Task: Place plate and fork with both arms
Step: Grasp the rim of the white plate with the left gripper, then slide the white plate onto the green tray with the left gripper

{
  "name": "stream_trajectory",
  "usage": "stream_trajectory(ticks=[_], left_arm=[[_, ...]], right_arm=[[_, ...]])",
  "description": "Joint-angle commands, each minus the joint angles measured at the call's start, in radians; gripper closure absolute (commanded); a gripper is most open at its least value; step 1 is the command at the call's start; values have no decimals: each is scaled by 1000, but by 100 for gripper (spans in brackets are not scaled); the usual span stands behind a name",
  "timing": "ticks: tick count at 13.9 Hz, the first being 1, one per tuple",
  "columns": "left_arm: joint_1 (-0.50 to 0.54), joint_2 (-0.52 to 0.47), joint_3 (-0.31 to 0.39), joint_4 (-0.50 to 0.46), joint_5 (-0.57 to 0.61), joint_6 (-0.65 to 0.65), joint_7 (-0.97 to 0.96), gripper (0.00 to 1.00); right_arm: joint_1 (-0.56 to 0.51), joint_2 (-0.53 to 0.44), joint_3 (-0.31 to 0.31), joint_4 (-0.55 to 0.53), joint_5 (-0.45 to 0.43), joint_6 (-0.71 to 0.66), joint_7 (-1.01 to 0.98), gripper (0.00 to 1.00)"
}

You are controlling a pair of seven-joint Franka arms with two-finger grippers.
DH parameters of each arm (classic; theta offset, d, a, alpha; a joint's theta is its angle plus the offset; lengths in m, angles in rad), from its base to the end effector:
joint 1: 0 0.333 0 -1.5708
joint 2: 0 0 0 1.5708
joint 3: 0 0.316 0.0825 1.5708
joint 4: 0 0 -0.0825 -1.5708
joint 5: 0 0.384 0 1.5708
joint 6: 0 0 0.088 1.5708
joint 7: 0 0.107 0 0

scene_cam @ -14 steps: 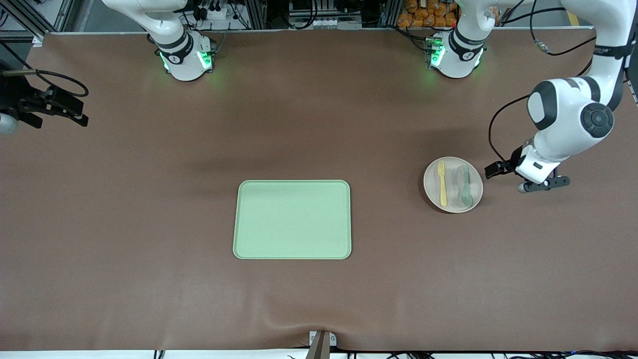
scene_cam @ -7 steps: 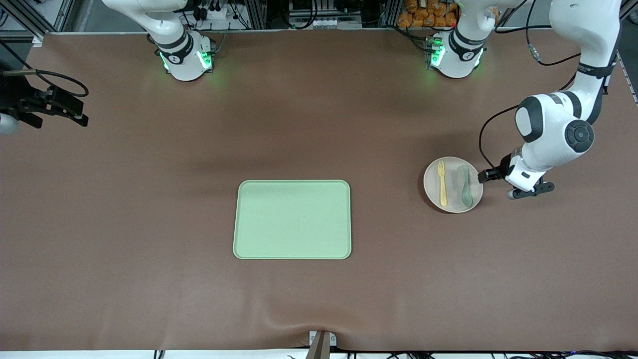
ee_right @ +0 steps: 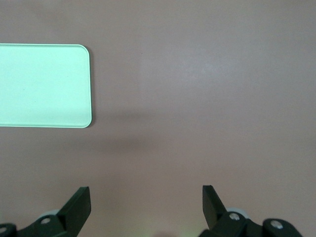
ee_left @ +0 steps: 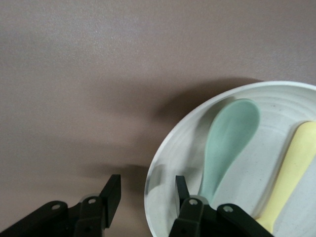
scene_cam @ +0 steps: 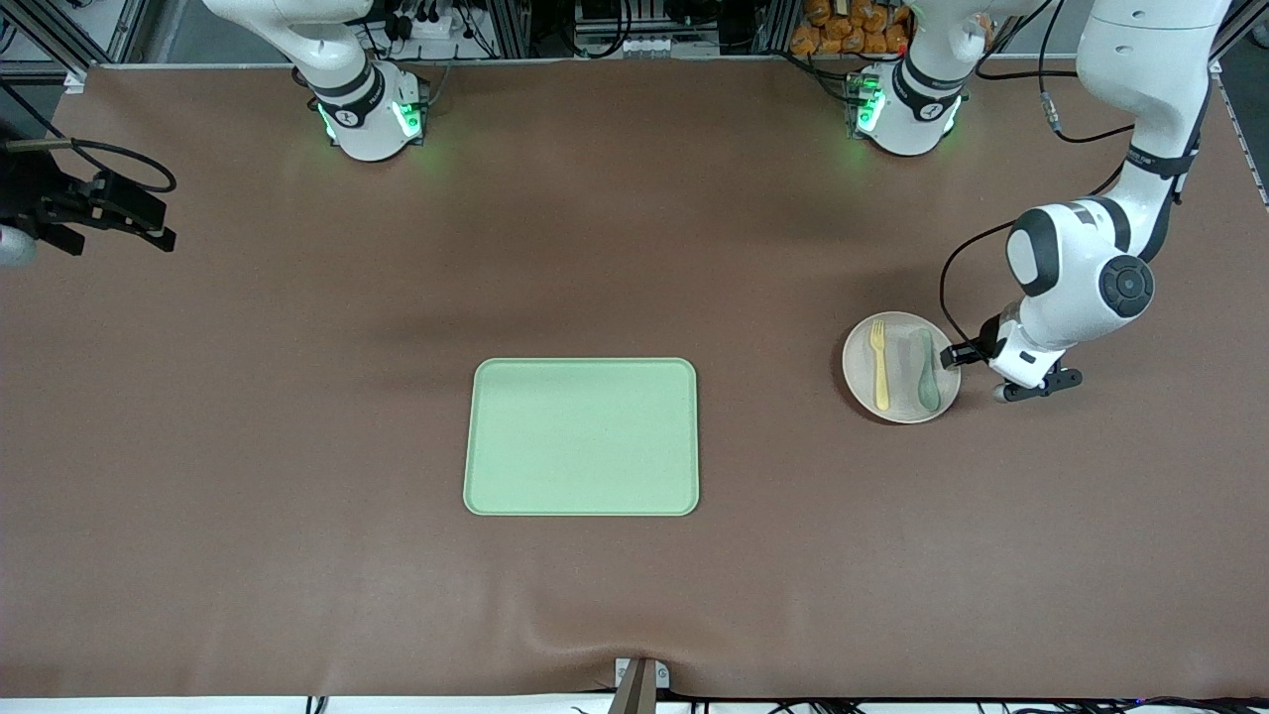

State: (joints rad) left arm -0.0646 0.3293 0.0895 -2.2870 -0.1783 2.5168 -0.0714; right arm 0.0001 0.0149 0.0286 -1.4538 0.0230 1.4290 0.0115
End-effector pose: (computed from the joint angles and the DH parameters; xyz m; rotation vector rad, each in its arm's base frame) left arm 0.5210 0.0159 0.1999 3.0497 0.3719 -0.1499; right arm 0.5442 0.0182 0.6586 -3.1183 -0.0312 0.0626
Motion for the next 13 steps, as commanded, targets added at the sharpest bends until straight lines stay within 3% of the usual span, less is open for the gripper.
stream_trajectory(ticks=[1,2,5,6,13], left_arm=[[5,14,-7,-3,-26,20,13,60],[5,22,-7,-2,-33,20,15,65],[5,31,-16,1,-40,20,15,95],[5,34,-17,3,-41,20,15,100],[3,-13,-86,49,-190,-15,13,100]], right_arm=[[-2,-12,-1,-11,6,1,-10,0],[-3,-12,-1,-11,6,-1,-10,0],[-2,-12,-1,-11,6,-1,-10,0],[-2,-12,-1,-11,6,-1,-10,0],[-2,-12,-1,-11,6,1,-10,0]])
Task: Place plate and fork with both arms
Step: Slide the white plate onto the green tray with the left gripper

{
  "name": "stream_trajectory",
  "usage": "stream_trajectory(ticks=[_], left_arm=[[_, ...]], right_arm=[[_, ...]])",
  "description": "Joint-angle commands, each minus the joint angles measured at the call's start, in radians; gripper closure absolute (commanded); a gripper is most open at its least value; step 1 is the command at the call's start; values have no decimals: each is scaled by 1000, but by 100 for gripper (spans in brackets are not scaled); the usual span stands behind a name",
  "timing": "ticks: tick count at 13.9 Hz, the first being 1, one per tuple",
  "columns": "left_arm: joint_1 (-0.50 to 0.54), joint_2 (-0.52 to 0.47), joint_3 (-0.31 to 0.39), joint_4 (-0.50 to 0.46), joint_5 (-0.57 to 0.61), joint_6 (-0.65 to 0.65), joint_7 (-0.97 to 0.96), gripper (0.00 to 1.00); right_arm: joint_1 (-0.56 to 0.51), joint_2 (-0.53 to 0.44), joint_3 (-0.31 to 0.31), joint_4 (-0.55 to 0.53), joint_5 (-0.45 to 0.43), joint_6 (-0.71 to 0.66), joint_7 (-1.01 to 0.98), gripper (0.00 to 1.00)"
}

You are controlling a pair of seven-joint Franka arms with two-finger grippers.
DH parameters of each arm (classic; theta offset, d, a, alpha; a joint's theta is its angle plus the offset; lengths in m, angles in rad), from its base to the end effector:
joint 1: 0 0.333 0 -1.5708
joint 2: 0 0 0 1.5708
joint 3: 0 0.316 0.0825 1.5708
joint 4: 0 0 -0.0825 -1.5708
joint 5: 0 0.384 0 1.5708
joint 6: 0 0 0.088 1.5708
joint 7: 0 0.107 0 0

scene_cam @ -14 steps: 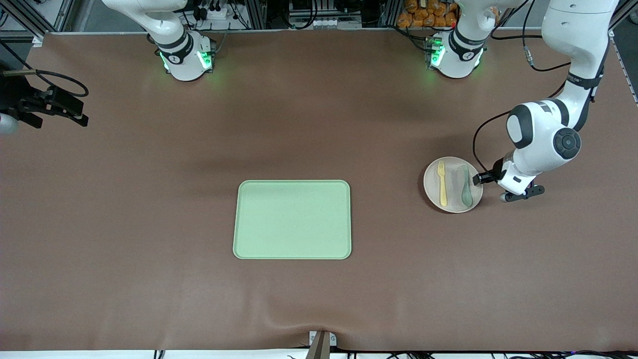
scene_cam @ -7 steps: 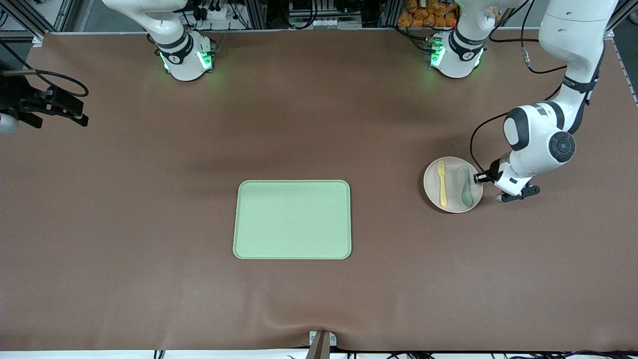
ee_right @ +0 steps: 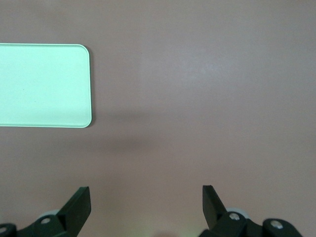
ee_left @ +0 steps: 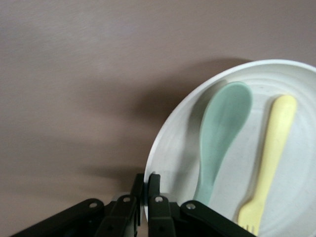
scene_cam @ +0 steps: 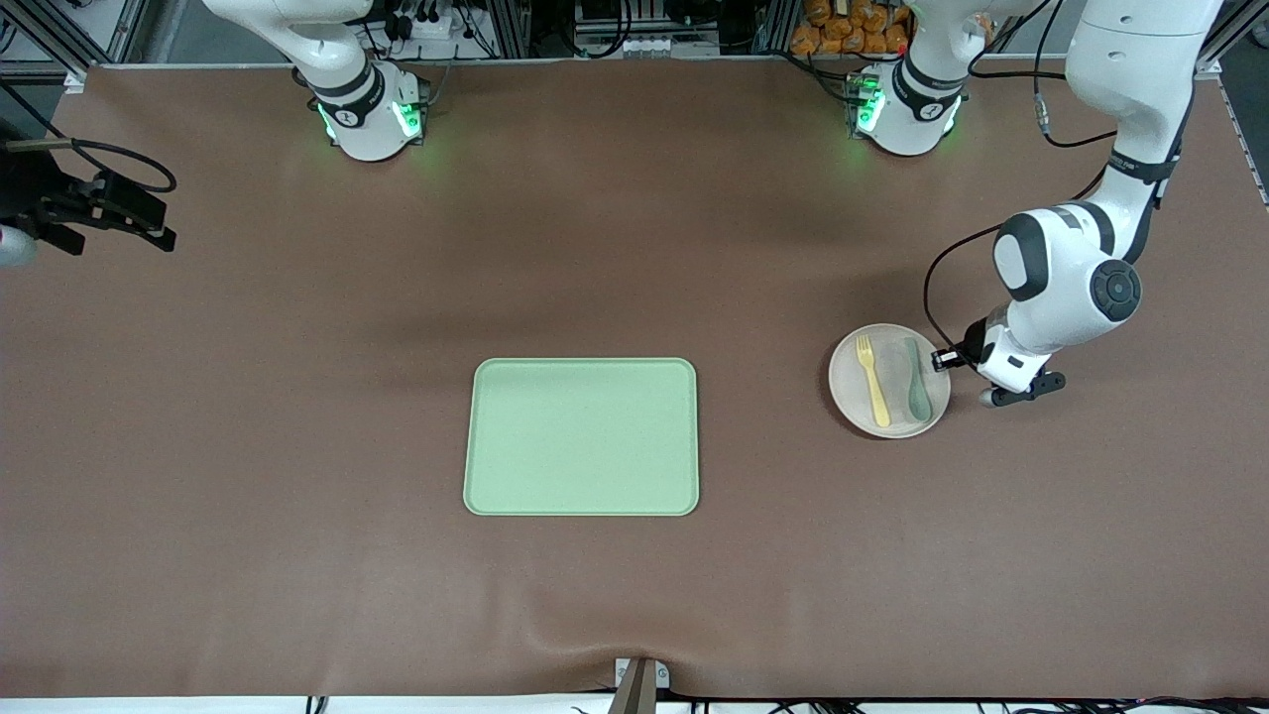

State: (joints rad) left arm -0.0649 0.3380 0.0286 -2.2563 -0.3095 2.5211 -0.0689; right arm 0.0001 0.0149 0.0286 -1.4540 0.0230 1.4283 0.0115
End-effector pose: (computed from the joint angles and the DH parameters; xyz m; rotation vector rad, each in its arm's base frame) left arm 0.5322 -0.0161 0.2055 2.9511 0.4313 -0.1189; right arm 0.5441 0.0182 0.6584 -3.1183 -0.0312 0.0640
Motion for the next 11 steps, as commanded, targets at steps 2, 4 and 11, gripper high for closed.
stream_trajectory(ticks=[2,4,11], left_arm=[[2,-17,-71,66,-137,-45,0,100],[-6,-11,-111,118,-177,-71,-14,100],[-55,87,-271,401,-180,-225,-180,100]], right_arm=[[-2,-12,-1,-11,6,0,-10,0],[-2,-12,-1,-11,6,-2,-10,0],[-3,-12,-1,-11,6,-2,-10,0]])
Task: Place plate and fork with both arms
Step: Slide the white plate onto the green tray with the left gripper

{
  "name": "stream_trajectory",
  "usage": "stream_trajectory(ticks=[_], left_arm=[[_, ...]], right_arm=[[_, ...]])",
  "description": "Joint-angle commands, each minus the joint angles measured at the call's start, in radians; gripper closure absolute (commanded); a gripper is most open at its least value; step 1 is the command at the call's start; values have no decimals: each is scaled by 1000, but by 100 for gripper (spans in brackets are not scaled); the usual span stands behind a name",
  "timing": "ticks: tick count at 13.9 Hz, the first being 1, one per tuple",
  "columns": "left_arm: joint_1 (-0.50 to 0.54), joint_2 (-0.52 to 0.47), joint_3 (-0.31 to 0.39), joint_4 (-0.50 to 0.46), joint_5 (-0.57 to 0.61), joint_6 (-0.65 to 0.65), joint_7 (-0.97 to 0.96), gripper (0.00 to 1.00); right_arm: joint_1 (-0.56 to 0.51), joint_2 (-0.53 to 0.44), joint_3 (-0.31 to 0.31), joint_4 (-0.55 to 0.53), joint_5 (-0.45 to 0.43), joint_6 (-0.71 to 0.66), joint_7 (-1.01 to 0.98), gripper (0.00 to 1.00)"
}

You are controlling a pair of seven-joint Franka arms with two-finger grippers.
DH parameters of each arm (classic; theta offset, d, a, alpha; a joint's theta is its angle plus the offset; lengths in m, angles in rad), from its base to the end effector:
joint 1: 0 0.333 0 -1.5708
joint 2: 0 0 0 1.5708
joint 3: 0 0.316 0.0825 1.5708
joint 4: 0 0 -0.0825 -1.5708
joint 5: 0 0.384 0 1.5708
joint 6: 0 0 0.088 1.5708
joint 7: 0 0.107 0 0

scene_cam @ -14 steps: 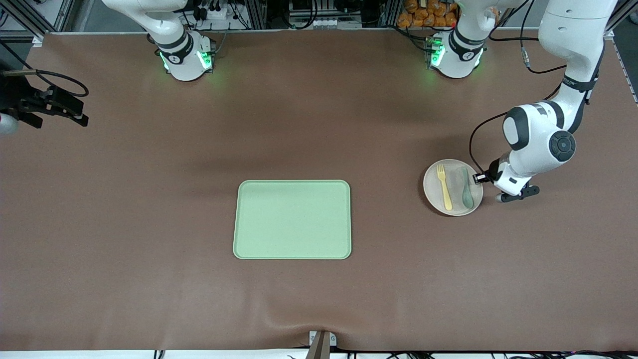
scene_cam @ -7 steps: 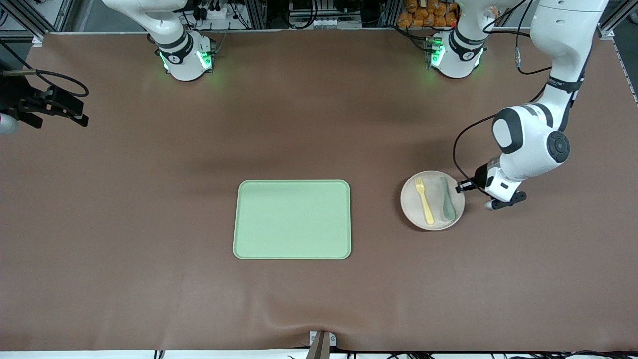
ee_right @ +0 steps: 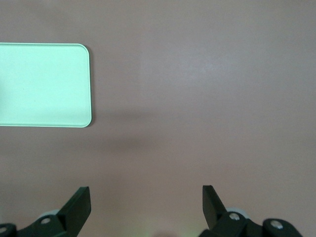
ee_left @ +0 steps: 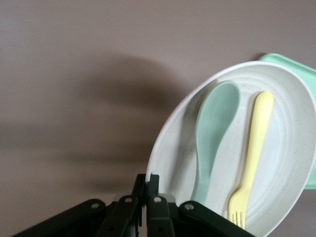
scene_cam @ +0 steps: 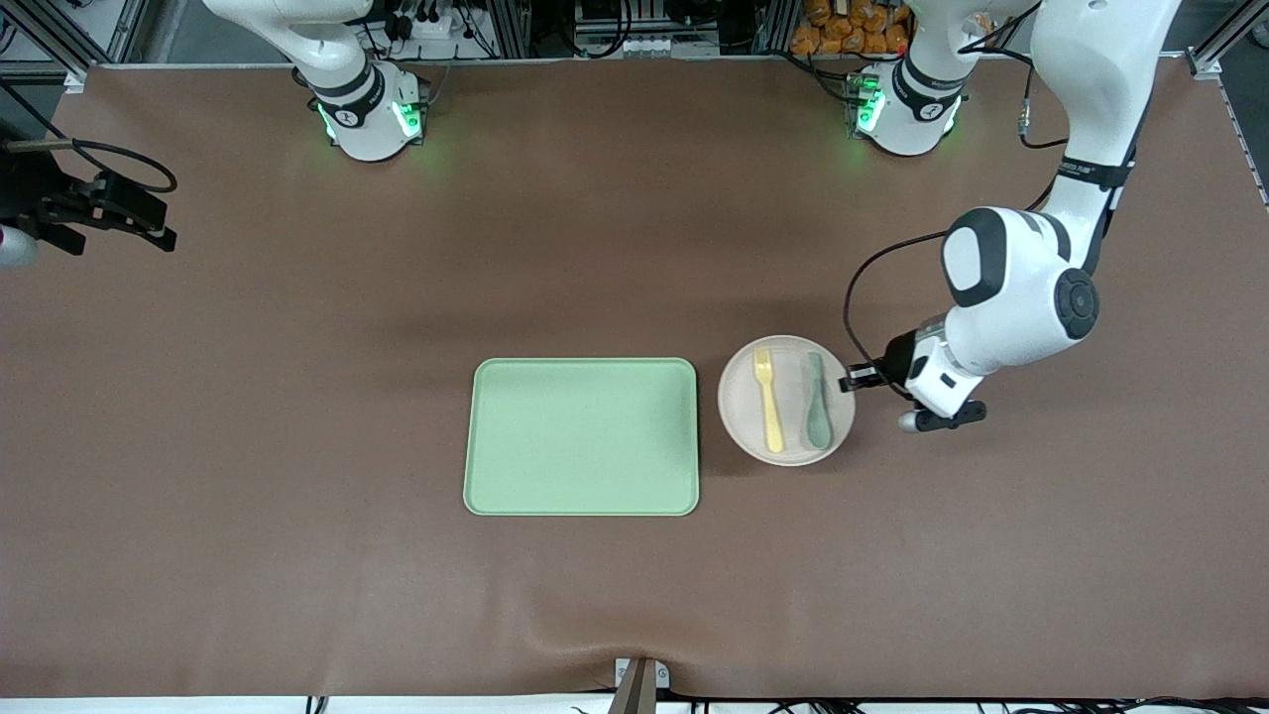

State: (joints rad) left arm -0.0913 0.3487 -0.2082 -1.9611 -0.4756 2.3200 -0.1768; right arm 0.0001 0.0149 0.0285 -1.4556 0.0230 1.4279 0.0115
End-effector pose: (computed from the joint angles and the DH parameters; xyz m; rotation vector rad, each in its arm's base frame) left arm 0.5874 -0.1845 0.3045 2.7136 0.2947 -0.1262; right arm 0.5441 0.0182 0.6577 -3.1183 -0.0310 0.0671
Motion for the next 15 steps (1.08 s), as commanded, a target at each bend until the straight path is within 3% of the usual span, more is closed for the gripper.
stream_trajectory(ticks=[1,8,15], left_arm=[[-68,108,-36,154,-3,-25,-128,100],[-258,370,-14,471,2,-24,-210,100],[-326,498,-14,502,64,131,-214,100]], right_arm=[[-3,-12,-1,-9,6,-1,-10,0],[-2,-12,-1,-9,6,-1,-10,0],[-2,-12,-1,-9,6,-1,-10,0]])
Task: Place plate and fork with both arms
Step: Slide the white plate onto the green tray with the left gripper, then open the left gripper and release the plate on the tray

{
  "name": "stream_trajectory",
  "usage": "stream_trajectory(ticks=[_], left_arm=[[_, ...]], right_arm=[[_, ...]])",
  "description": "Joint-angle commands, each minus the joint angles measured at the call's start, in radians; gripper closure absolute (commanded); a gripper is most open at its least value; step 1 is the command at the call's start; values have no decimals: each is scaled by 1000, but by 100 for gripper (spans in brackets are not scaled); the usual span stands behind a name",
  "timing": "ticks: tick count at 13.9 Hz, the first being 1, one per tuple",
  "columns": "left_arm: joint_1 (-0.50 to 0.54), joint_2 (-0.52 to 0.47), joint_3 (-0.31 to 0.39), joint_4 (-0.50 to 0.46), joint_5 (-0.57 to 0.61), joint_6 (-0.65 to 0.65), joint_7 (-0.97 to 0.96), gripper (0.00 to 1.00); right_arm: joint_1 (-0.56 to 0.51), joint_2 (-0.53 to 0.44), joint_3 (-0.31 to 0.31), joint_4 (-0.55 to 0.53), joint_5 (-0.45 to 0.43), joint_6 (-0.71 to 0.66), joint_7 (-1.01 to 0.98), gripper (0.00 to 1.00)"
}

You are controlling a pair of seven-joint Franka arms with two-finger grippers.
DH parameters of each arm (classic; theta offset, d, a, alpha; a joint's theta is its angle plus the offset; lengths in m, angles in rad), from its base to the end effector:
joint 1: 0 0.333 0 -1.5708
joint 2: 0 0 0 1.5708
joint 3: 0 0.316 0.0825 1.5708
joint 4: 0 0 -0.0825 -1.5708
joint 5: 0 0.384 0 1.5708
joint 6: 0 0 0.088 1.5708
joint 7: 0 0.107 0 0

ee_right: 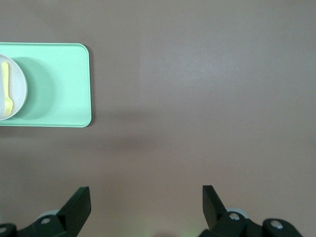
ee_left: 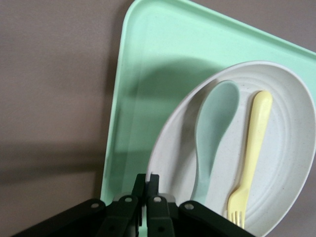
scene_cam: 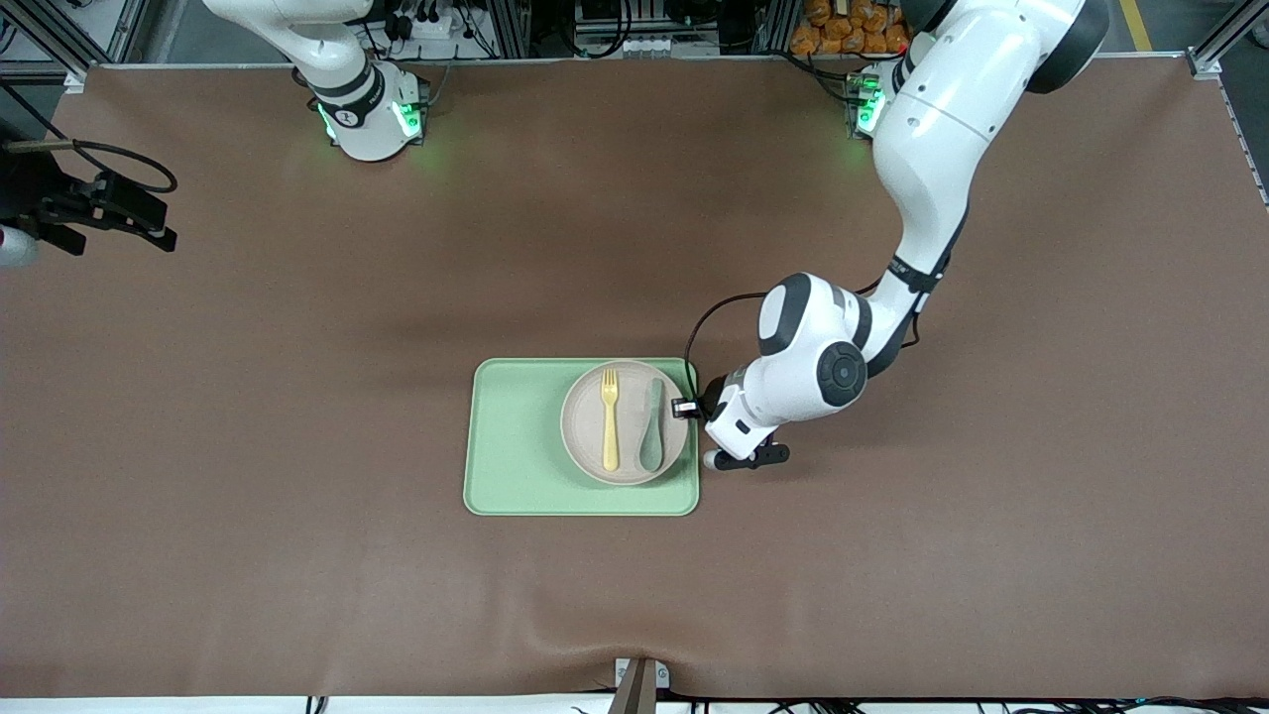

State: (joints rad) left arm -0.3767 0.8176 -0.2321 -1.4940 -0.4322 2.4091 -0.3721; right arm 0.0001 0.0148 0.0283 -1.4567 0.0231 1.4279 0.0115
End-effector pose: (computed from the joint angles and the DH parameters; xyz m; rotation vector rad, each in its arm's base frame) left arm 0.6115 -0.3924 0.2053 2.6673 0.2086 -0.1803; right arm 0.5441 0.0181 0.6572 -3.1182 -0.0307 0.0687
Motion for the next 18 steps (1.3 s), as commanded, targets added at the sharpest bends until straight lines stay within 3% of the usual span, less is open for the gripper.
stream_trajectory(ticks=[1,9,17,18], left_arm=[[-45,29,10,32,23,47,-18,100],[-71,67,10,31,104,94,-16,100],[-76,78,11,35,107,116,-16,100],[-74,72,11,37,107,116,-19,84]], right_arm=[[-2,-12,-1,-8,6,-1,-10,0],[0,-12,-1,-8,6,-1,-10,0],[0,-12,-1,-7,6,-4,-10,0],[0,-10,-1,-7,8,-4,-10,0]])
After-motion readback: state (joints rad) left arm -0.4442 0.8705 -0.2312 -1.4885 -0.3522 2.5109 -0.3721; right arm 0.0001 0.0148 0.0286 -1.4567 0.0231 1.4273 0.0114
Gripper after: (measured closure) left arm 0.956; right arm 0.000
